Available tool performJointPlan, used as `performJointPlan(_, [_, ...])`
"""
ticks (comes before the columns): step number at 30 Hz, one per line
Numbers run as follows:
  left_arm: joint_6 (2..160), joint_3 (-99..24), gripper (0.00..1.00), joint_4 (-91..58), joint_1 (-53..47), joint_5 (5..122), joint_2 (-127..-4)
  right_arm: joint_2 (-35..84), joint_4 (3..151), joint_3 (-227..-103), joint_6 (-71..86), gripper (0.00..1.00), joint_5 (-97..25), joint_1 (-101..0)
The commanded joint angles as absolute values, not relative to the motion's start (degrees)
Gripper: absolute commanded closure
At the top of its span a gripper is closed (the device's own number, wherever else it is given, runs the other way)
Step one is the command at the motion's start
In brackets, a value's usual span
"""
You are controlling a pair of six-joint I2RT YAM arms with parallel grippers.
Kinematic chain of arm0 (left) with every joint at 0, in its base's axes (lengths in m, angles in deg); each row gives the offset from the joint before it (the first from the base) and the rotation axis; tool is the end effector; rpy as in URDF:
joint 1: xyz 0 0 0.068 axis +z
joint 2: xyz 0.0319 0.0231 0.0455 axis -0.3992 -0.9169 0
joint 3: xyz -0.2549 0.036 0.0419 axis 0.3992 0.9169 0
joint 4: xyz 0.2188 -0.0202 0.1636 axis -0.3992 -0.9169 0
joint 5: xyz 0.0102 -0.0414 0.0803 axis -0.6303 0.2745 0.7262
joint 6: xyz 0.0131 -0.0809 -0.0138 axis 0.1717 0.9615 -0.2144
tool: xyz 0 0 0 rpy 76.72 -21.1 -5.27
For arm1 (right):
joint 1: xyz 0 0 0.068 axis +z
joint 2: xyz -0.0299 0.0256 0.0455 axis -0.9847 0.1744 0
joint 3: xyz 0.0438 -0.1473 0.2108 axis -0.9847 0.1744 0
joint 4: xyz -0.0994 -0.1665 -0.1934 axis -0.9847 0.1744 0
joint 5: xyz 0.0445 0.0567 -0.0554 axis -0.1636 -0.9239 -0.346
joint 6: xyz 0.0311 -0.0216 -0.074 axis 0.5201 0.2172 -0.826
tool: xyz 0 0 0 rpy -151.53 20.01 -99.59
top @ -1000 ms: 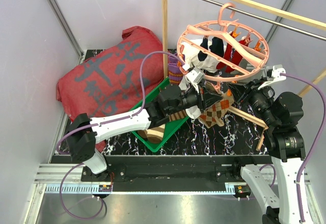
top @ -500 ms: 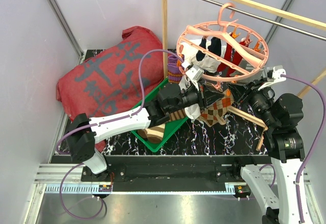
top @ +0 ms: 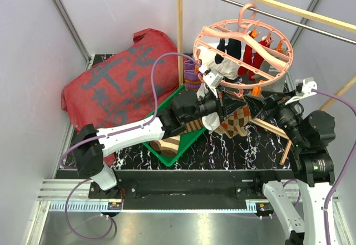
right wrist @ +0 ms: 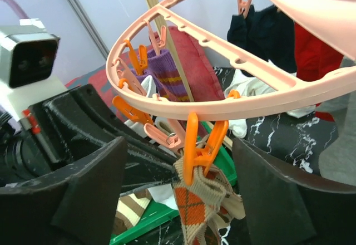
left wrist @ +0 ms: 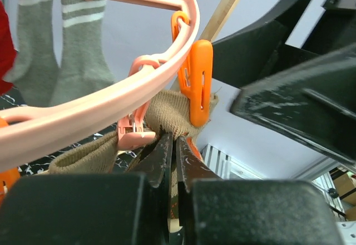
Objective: Clip the socks to the hanger
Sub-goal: Clamp the sock onto the hanger, then reset both arms
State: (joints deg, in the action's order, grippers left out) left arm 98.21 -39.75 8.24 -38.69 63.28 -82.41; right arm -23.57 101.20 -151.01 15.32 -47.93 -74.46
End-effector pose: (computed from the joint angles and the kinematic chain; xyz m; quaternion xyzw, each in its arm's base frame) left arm 0.1943 -0.3917 0.3667 0.2418 0.6034 -0.5739 0.4981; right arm 0.1475 0.0387 0.4362 -0.0689 0.6823 0.2416 0.6866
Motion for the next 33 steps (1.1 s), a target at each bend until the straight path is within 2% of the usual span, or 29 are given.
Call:
performJointPlan(1, [96.99,-43.54,0.92,10.33,-38.61,62.95,-82.09,-27.61,98.97,-150.77,14.11,0.12,-45.9,-74.16])
performJointPlan(4, [96.11,-43.71,0.79,8.92,-38.7,63.31,-81.65,-31.47,99.85,-150.25,13.41,0.0,-43.27,-74.16])
performJointPlan(5, [95.59,-43.98,0.73,8.4,-38.61,63.31,-81.48,-32.63,100.63,-150.16,12.89,0.0,-42.3,-74.16])
performJointPlan(6, [95.23,-44.15,0.62,6.82,-38.61,63.31,-81.39,-33.77,101.34,-149.98,12.71,0.0,-41.24,-74.16])
performJointPlan(8, [94.18,-45.38,0.52,4.71,-38.61,63.22,-80.69,-37.28,103.26,-149.98,12.01,0.0,-38.17,-74.24])
performJointPlan(9, [93.83,-45.91,0.4,2.79,-38.61,63.13,-80.25,-39.73,103.89,-149.81,11.74,0.0,-36.24,-74.16])
performJointPlan(11, [92.43,-46.0,0.28,0.67,-38.61,63.22,-78.59,-42.2,106.0,-149.72,10.78,0.0,-34.04,-74.16])
performJointPlan(12, [91.9,-46.0,0.16,-1.43,-38.61,63.74,-77.79,-44.39,107.48,-149.72,10.34,0.0,-32.2,-74.16])
performJointPlan(15, [89.61,-45.13,0.01,-5.74,-38.61,65.24,-74.01,-47.83,109.51,-149.98,9.54,0.0,-29.29,-74.16])
performJointPlan(21, [85.83,-40.39,0.01,-14.0,-38.52,73.22,-62.51,-51.44,112.59,-150.33,8.31,0.0,-24.63,-74.16])
performJointPlan(33, [81.61,-24.4,0.01,-28.87,-36.59,106.08,-37.37,-54.96,112.94,-149.81,7.61,0.0,-22.25,-74.16])
